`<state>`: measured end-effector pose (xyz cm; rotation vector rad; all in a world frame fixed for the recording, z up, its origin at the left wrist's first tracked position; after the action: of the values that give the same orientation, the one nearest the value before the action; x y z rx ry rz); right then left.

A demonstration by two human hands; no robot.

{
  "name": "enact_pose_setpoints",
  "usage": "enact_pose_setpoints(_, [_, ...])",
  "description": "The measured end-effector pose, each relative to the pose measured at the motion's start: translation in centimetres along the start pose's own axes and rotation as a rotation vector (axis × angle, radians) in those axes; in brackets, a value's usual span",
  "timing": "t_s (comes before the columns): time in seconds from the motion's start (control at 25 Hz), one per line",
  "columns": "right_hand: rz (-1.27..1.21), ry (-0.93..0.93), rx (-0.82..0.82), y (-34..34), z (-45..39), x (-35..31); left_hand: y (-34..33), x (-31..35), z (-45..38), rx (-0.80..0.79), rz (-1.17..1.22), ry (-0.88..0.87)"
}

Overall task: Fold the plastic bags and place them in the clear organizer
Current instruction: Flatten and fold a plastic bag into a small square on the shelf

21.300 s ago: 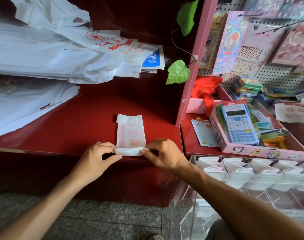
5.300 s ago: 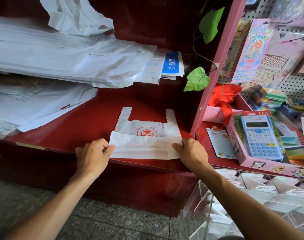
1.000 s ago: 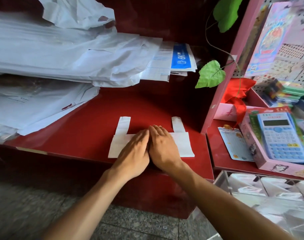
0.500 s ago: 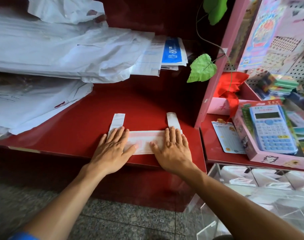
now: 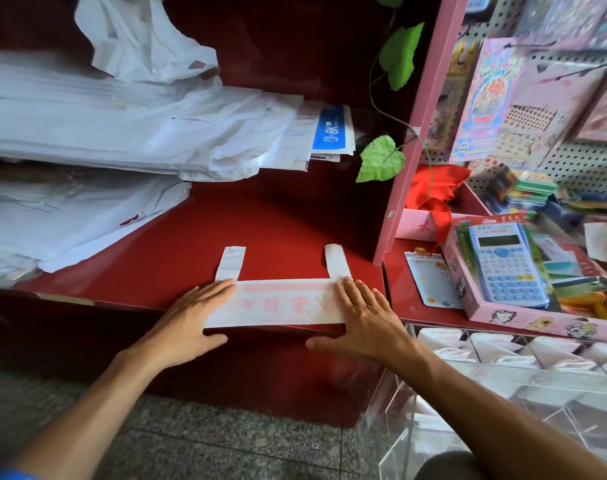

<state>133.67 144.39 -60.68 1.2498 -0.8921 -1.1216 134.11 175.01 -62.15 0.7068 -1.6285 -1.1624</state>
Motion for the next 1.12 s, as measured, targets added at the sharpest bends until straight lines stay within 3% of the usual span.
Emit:
enact_pose_setpoints(0.12, [0.015,0.05,0.125,0.4,0.8,0.7,0.0,-0.7,0.8,0.153,0.128,0.01])
enact_pose_setpoints(0.36, [-0.085,0.085,0.206,0.5,1.6,1.2,-0.3,-1.0,1.6,0.234,0.133,-0.059])
enact_pose_setpoints(0.68, [-0.298,0.109,0.444,0.2,0.1,3.0,1.4,-0.5,1.6,0.375,0.43,0.165])
enact_pose_setpoints(0.8, [-0.407,0.058,0.444,0.3,-0.2,3.2,2.0,-0.2,1.5,0.406,0.538,0.193])
enact_pose_setpoints(0.96, [-0.537,-0.146,0.4,0.7,-0.8,3.5,2.1,0.5,1.2,0.424,0.633,0.271])
enact_pose_setpoints(1.12, [-0.573,-0.246,0.374,0.9,-1.3,3.4,1.9,0.9,0.8,0.505,0.603,0.387])
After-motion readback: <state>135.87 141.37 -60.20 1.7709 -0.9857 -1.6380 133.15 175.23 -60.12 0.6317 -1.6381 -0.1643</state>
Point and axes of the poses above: each hand's wrist, its own z-axis away from the middle knuckle, its own y-axis out of the back of the hand, x = y × z, the point moved 2 cm from there along -z, towards the middle knuckle, and after that the axes turned 5 degrees about z, right-handed, at the moved point
